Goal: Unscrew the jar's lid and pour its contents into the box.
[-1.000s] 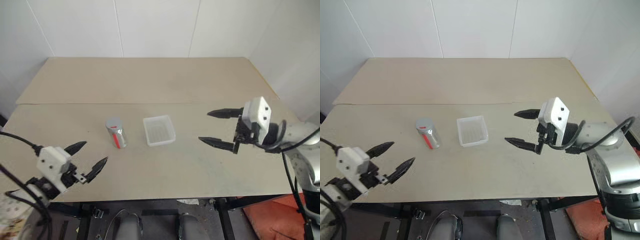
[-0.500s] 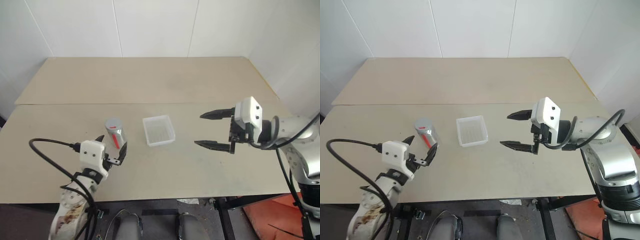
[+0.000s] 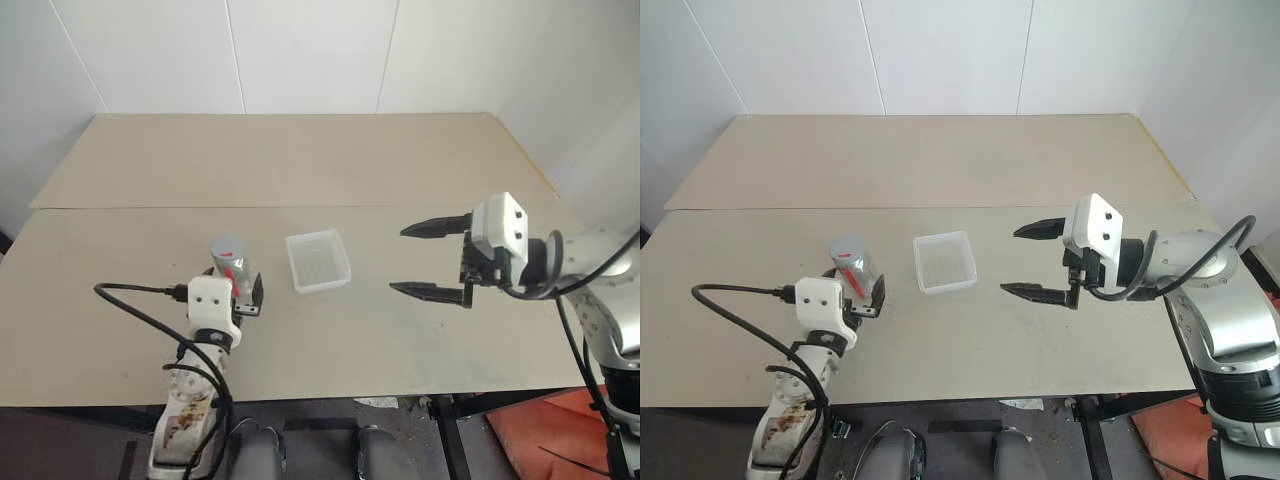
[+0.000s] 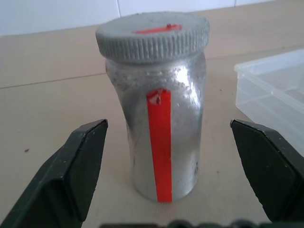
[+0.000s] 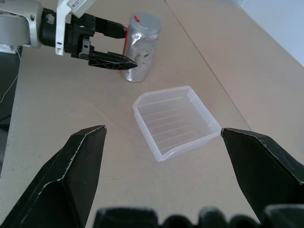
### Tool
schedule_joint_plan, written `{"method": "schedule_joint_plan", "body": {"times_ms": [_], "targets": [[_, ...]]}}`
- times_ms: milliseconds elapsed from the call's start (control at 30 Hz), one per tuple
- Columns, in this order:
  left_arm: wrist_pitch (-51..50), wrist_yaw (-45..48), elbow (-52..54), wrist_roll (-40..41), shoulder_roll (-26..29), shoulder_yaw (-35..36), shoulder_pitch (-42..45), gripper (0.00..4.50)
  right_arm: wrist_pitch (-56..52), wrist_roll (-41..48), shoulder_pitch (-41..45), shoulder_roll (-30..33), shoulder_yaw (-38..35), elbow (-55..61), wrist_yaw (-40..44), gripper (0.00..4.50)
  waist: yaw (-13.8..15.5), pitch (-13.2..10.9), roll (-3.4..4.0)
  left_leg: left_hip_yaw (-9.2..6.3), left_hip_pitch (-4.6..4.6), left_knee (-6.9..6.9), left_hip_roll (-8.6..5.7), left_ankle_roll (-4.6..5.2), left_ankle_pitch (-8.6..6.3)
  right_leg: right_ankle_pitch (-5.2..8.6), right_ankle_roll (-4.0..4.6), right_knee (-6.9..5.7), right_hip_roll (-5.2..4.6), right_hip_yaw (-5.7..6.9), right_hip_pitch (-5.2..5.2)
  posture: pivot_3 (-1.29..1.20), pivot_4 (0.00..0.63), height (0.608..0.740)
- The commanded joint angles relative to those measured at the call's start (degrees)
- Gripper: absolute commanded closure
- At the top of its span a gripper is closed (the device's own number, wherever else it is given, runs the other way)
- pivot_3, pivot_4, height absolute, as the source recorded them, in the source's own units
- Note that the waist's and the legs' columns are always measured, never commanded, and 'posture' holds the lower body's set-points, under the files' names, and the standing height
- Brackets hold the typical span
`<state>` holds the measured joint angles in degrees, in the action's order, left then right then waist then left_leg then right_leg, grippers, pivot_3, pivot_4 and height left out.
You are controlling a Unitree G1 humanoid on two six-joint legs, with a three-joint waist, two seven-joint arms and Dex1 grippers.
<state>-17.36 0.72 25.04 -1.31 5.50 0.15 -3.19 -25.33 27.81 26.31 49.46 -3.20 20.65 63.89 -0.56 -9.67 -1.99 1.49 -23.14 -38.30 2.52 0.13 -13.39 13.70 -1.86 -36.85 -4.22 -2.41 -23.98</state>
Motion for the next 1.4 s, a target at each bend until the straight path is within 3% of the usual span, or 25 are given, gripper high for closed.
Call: {"method": "schedule_joint_plan", "body": {"times_ms": [33,700,800,1000,1133,1300,1400], "targets": [[2.00,-4.30,-1.02,-1.47,-2.55,1.13,2.95,0.02,1.68,2.28,0.92,0.62,-3.10,1.67,0.96,0.00,0.05,0.00,0.00,-0.01,0.01,-0.01,-0.01,0.00,0.00,-0.01,-0.01,0.00,0.00,0.00,0.01,0.00,0.150,0.740],[6.32,-5.19,-8.75,-1.44,-4.35,1.33,10.11,0.02,3.42,3.18,0.26,1.64,-3.96,1.35,3.61,0.00,0.07,0.00,0.00,-0.04,-0.01,-0.03,-0.03,0.00,0.00,-0.01,-0.03,0.00,-0.01,0.02,0.01,0.00,0.150,0.740],[6.32,-4.85,-9.16,-1.55,-4.26,1.01,10.61,0.62,3.54,3.25,0.16,1.71,-4.16,1.29,3.78,0.00,0.09,0.00,0.00,-0.04,-0.02,-0.05,-0.04,0.00,0.00,-0.01,-0.03,0.00,-0.02,0.02,0.02,0.00,0.150,0.740],[6.37,-4.37,-9.41,-1.68,-4.41,0.31,9.95,2.47,3.41,3.59,-0.49,2.07,-4.68,1.87,3.73,0.00,0.15,0.00,0.00,-0.05,-0.03,-0.05,-0.04,0.00,0.00,-0.02,-0.04,0.00,-0.02,0.02,0.01,0.00,0.150,0.740],[5.28,-3.65,-8.81,-1.38,-3.84,0.72,10.86,2.46,2.99,3.86,-0.26,1.67,-4.41,2.42,2.94,0.00,0.16,0.00,0.00,-0.05,-0.02,-0.05,-0.04,0.00,0.00,-0.02,-0.04,0.00,-0.02,0.02,0.01,0.00,0.150,0.740],[0.23,4.09,-5.52,1.91,3.06,2.76,14.65,2.46,2.70,3.62,1.51,-0.80,-2.64,2.52,0.66,0.00,0.06,0.00,0.00,-0.05,-0.02,-0.05,-0.03,0.00,0.00,-0.02,-0.04,-0.03,0.00,0.03,0.00,0.00,0.150,0.740],[1.22,15.85,-5.79,4.46,14.76,4.34,17.47,2.46,-0.03,3.02,4.91,-3.84,-0.01,2.48,-3.10,0.00,-0.61,0.00,0.00,-0.05,-0.01,-0.03,-0.02,-0.01,0.01,-0.02,-0.04,-0.06,0.02,0.00,-0.03,0.00,0.150,0.740]]}}
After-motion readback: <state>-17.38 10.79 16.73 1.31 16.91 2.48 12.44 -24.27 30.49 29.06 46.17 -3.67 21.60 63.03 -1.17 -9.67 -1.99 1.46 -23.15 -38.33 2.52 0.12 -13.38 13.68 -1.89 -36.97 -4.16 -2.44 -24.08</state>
